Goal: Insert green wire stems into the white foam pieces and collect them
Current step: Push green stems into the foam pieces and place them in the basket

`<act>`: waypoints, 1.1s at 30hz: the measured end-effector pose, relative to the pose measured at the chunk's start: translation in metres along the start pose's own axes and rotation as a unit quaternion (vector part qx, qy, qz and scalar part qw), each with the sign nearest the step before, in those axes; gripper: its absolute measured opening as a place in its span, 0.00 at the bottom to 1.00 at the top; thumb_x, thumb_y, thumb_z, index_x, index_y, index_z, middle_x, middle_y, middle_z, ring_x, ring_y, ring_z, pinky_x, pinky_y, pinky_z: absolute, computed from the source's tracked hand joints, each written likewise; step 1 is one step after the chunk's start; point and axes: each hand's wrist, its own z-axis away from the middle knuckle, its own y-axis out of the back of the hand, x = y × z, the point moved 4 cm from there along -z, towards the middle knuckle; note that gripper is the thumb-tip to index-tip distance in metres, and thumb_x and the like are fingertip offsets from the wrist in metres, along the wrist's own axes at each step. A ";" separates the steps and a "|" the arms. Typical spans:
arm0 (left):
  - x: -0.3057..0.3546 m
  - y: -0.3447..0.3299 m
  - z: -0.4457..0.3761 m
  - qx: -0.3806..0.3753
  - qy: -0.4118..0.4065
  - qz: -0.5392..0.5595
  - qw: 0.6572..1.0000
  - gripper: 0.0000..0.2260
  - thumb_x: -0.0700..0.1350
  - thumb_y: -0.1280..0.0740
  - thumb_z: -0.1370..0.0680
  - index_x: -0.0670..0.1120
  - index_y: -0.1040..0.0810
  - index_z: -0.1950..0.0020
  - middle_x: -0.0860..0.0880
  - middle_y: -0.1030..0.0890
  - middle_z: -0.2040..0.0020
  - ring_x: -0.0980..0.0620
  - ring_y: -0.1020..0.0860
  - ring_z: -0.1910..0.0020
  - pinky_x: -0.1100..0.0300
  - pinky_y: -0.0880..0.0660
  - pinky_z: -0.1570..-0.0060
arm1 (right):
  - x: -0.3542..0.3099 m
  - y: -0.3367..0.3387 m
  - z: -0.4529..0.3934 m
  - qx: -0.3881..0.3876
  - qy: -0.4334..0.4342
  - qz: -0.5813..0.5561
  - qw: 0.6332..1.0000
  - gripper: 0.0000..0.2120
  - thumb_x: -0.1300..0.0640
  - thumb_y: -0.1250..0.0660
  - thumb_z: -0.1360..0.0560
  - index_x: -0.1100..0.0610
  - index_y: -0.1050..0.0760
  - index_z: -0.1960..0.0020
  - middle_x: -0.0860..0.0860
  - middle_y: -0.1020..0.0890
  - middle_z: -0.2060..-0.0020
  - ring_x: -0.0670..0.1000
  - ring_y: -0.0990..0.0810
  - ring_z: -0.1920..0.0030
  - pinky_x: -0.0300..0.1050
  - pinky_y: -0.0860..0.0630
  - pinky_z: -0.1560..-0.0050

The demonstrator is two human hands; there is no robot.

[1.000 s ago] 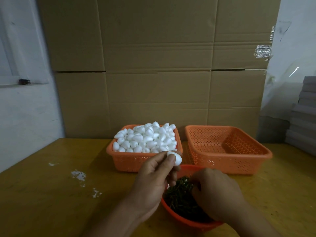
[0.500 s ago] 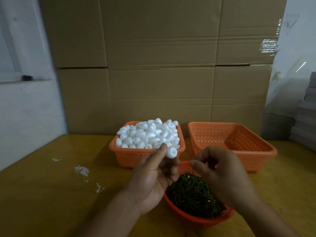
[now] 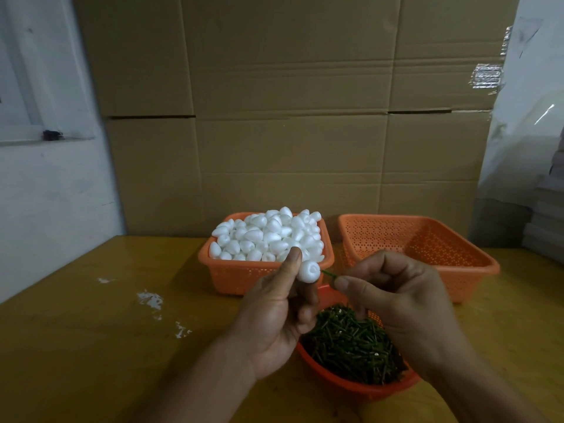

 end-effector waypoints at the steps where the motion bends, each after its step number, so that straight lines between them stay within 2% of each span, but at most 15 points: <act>1: 0.000 0.000 0.000 0.006 0.001 -0.004 1.000 0.21 0.60 0.29 0.30 0.43 0.18 0.49 0.48 0.25 0.69 0.56 0.31 0.77 0.65 0.35 0.79 | 0.001 0.000 0.000 0.000 -0.001 0.003 1.000 0.07 0.55 0.23 0.37 0.57 0.18 0.63 0.57 0.18 0.71 0.52 0.24 0.74 0.42 0.25 0.70; 5: -0.001 0.000 0.001 0.022 0.003 -0.014 1.000 0.33 0.61 0.29 0.30 0.37 0.23 0.37 0.48 0.27 0.70 0.56 0.33 0.78 0.65 0.38 0.80 | 0.004 -0.004 0.001 -0.001 -0.011 0.002 1.000 0.10 0.56 0.23 0.37 0.53 0.16 0.55 0.58 0.15 0.66 0.57 0.22 0.72 0.41 0.23 0.70; 8: -0.001 0.000 0.001 0.022 0.003 -0.022 0.999 0.36 0.62 0.29 0.31 0.35 0.26 0.36 0.48 0.28 0.71 0.56 0.33 0.78 0.65 0.38 0.80 | 0.003 -0.006 0.002 -0.003 0.000 0.023 1.000 0.11 0.53 0.24 0.36 0.50 0.15 0.54 0.57 0.14 0.65 0.63 0.20 0.70 0.41 0.22 0.69; 10: -0.001 0.000 0.002 0.023 0.005 -0.027 0.999 0.35 0.62 0.29 0.32 0.34 0.24 0.38 0.48 0.28 0.71 0.56 0.33 0.79 0.65 0.38 0.80 | 0.004 -0.006 0.002 0.001 0.000 0.031 1.000 0.10 0.52 0.24 0.36 0.51 0.15 0.54 0.56 0.14 0.65 0.64 0.20 0.69 0.42 0.22 0.69; 13: -0.001 0.000 0.002 0.023 0.004 -0.034 0.999 0.31 0.62 0.29 0.32 0.39 0.22 0.41 0.48 0.28 0.72 0.56 0.34 0.79 0.65 0.39 0.80 | 0.006 -0.005 0.002 0.006 -0.001 0.042 0.999 0.10 0.52 0.25 0.35 0.53 0.15 0.56 0.56 0.14 0.66 0.63 0.20 0.70 0.44 0.23 0.69; 17: -0.001 0.000 0.003 0.023 -0.004 -0.043 0.999 0.30 0.63 0.29 0.32 0.40 0.22 0.41 0.48 0.29 0.72 0.56 0.35 0.79 0.65 0.39 0.80 | 0.004 -0.006 0.003 0.001 0.005 0.071 0.997 0.08 0.54 0.24 0.33 0.54 0.14 0.55 0.53 0.14 0.66 0.50 0.21 0.72 0.39 0.24 0.70; 20: -0.001 0.000 0.002 0.022 -0.007 -0.052 0.998 0.28 0.63 0.29 0.33 0.41 0.21 0.46 0.48 0.30 0.72 0.56 0.35 0.79 0.65 0.40 0.81 | 0.002 -0.006 0.005 -0.009 0.021 0.121 0.992 0.05 0.57 0.24 0.30 0.50 0.14 0.55 0.49 0.13 0.65 0.43 0.20 0.70 0.34 0.25 0.70; 24: -0.001 0.001 0.002 0.019 -0.020 -0.074 0.997 0.20 0.64 0.28 0.34 0.46 0.18 0.59 0.48 0.30 0.73 0.56 0.36 0.80 0.65 0.41 0.81 | 0.001 -0.007 0.007 -0.006 0.048 0.195 0.980 0.05 0.56 0.24 0.28 0.46 0.15 0.56 0.45 0.14 0.65 0.45 0.17 0.67 0.41 0.21 0.67; 26: -0.001 0.001 0.002 0.025 -0.027 -0.087 0.996 0.18 0.64 0.28 0.34 0.49 0.19 0.65 0.48 0.30 0.73 0.56 0.36 0.80 0.65 0.42 0.81 | 0.000 -0.008 0.008 -0.008 0.072 0.228 0.971 0.04 0.56 0.25 0.27 0.47 0.15 0.55 0.42 0.15 0.66 0.45 0.18 0.68 0.36 0.24 0.70; 28: -0.001 0.001 0.003 0.032 -0.032 -0.094 0.995 0.17 0.63 0.28 0.34 0.50 0.20 0.67 0.48 0.30 0.73 0.56 0.37 0.80 0.65 0.42 0.80 | -0.002 -0.008 0.009 -0.004 0.090 0.254 0.963 0.04 0.55 0.25 0.27 0.47 0.15 0.54 0.39 0.16 0.66 0.44 0.19 0.69 0.33 0.26 0.71; 33: 0.000 -0.001 0.004 0.036 -0.045 -0.106 0.993 0.16 0.63 0.28 0.34 0.51 0.21 0.68 0.48 0.31 0.74 0.56 0.37 0.80 0.65 0.42 0.80 | -0.003 -0.009 0.011 0.007 0.109 0.270 0.957 0.04 0.56 0.25 0.27 0.47 0.14 0.55 0.38 0.16 0.65 0.45 0.18 0.67 0.40 0.23 0.68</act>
